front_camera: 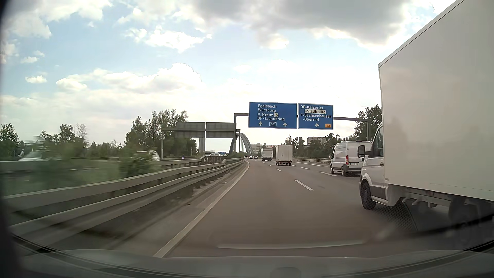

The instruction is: Follow the waypoints while adhering to traffic rules and regulations

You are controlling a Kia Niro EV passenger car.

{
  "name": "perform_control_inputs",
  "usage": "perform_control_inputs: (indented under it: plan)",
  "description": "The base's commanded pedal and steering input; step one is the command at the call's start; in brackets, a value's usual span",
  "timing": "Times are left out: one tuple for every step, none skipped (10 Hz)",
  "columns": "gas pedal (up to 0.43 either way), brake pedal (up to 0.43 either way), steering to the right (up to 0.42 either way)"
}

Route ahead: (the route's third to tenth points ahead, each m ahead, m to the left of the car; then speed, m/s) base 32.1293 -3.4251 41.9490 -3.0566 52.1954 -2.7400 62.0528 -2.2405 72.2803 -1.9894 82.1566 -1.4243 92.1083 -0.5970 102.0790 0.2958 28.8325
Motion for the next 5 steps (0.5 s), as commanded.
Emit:
perform_control_inputs:
  plan:
    - [0.020, 0.037, -0.003]
    - [0.020, 0.030, -0.003]
    - [0.020, 0.030, -0.003]
    - [0.008, 0.030, -0.003]
    - [0.008, 0.030, -0.002]
